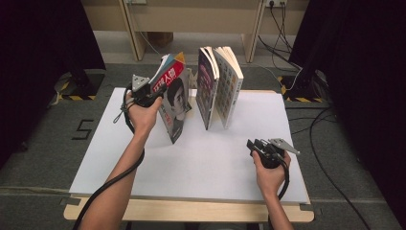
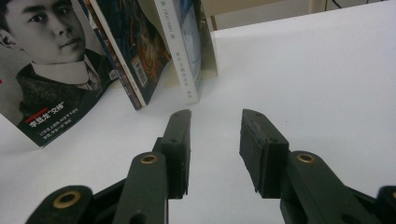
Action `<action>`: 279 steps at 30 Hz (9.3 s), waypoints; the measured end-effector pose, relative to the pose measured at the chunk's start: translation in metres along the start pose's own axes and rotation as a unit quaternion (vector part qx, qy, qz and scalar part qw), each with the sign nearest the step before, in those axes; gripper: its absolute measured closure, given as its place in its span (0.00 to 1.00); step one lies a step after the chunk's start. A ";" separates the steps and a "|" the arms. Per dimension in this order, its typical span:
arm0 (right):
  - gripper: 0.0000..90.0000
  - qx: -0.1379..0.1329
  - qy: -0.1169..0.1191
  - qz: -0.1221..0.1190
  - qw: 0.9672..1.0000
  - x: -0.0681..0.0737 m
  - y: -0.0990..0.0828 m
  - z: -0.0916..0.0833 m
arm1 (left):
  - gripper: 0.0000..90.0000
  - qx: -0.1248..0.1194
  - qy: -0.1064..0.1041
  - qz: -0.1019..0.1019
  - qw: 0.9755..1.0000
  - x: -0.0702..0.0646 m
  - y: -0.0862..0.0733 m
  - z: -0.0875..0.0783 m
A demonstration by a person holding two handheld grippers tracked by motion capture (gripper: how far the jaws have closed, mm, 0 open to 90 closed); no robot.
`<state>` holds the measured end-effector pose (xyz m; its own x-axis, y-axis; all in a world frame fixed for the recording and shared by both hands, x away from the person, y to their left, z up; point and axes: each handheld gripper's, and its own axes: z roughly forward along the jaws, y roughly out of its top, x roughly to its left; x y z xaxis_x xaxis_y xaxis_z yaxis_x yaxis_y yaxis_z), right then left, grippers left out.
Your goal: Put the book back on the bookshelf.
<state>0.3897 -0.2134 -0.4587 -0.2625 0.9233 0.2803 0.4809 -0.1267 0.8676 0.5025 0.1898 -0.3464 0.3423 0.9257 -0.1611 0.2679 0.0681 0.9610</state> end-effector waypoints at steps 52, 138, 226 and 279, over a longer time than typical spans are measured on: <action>0.71 0.002 -0.003 -0.002 1.000 -0.002 0.000 0.000 | 0.93 -0.046 0.022 0.058 0.997 -0.007 0.004 0.031; 0.69 0.011 -0.005 -0.007 1.000 -0.001 -0.003 0.002 | 0.61 -0.013 0.041 0.008 0.999 0.004 -0.017 0.043; 0.68 0.011 -0.007 -0.011 1.000 0.002 -0.004 0.002 | 0.40 0.043 0.024 0.006 0.999 0.021 -0.061 -0.038; 0.67 0.019 -0.008 -0.008 1.000 0.006 -0.007 0.004 | 0.37 0.075 0.048 0.019 0.996 0.071 -0.154 -0.125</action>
<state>0.3882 -0.2053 -0.4644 -0.2568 0.9311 0.2590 0.5082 -0.0978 0.8557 0.3725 0.2912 -0.4780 0.2686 0.9585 -0.0958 0.3904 -0.0174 0.9205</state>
